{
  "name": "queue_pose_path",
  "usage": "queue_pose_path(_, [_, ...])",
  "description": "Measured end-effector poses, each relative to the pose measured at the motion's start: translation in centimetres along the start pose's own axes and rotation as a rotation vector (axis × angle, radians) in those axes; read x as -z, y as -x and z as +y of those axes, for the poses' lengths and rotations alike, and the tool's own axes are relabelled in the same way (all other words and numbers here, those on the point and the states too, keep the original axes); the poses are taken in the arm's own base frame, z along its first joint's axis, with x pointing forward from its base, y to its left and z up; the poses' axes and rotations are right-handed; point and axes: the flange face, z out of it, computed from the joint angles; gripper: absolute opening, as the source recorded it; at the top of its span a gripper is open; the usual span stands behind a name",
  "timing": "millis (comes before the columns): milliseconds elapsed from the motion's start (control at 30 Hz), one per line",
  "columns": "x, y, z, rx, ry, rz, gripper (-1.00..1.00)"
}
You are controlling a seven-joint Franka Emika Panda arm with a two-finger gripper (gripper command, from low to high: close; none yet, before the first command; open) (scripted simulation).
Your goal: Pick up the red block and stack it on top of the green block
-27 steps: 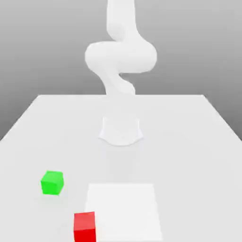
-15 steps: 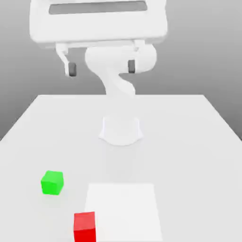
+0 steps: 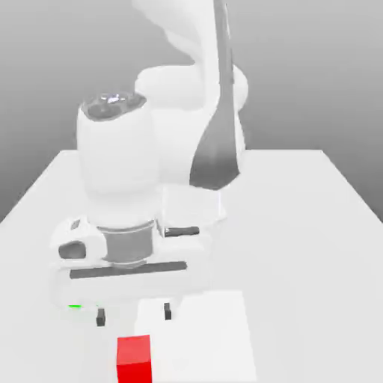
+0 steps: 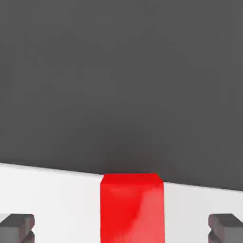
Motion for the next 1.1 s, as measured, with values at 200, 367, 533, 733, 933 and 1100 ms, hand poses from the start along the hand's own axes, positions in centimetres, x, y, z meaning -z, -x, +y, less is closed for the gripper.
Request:
queue_pose_path(200, [-5.1, 0.1, 0.2, 0.001, 0.007, -0.006, -1.0])
queue_pose_path(367, [-5.2, 0.1, 0.3, 0.001, 0.007, -0.006, -1.0])
queue_pose_path(533, [0.4, 0.1, 0.8, 0.004, 0.009, -0.005, -1.0])
queue_pose_path(733, [3.9, 1.2, 12.7, 0.047, 0.036, 0.007, -1.0])
queue_pose_path(933, [4.4, 5.8, 20.3, 0.142, 0.009, -0.007, -1.0])
queue_pose_path(1100, [1.3, 6.1, 20.5, 0.16, -0.001, -0.006, -1.0])
